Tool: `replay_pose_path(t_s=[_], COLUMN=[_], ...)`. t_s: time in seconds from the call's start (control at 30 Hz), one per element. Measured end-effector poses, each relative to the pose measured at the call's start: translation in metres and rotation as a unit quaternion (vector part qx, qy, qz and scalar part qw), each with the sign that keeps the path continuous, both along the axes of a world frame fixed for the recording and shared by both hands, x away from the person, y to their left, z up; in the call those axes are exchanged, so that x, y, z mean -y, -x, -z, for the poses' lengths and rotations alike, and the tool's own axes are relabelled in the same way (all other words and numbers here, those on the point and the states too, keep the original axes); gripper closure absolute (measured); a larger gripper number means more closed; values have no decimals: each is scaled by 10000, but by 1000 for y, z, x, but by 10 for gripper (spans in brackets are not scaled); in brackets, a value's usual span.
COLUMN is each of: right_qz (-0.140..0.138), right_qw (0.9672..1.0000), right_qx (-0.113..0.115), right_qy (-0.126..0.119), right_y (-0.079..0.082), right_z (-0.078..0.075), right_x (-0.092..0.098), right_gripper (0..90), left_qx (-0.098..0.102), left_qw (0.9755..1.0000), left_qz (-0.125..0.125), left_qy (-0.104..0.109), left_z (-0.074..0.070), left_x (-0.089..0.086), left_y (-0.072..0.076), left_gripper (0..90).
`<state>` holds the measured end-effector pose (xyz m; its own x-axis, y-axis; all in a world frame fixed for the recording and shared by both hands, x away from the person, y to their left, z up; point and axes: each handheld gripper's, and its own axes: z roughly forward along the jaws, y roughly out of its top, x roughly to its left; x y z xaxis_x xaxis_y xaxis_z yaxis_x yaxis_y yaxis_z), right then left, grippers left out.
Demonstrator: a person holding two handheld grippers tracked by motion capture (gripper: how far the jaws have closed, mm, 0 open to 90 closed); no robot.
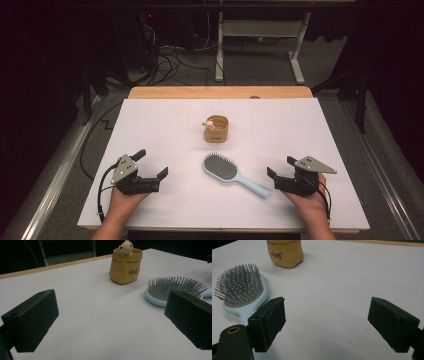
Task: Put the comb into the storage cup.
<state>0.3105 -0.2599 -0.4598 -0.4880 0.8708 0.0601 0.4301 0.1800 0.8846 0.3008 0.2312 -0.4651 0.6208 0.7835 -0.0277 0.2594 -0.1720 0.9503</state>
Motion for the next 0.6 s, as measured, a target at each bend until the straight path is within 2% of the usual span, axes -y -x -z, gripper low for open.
replay_pose_path(t_s=[0.37,0.6], right_qz=[14,-63], right_qw=[10000,9999], right_qx=[29,138], right_qy=[11,15], right_y=[0,1], right_z=[-1,-2], right_x=[-3,-4], right_gripper=[10,2], left_qx=[7,5], left_qw=[10000,10000], left_qz=[5,-3], left_qy=[3,9], left_z=[0,0], left_x=[0,0], left_y=[0,0], left_gripper=[0,0])
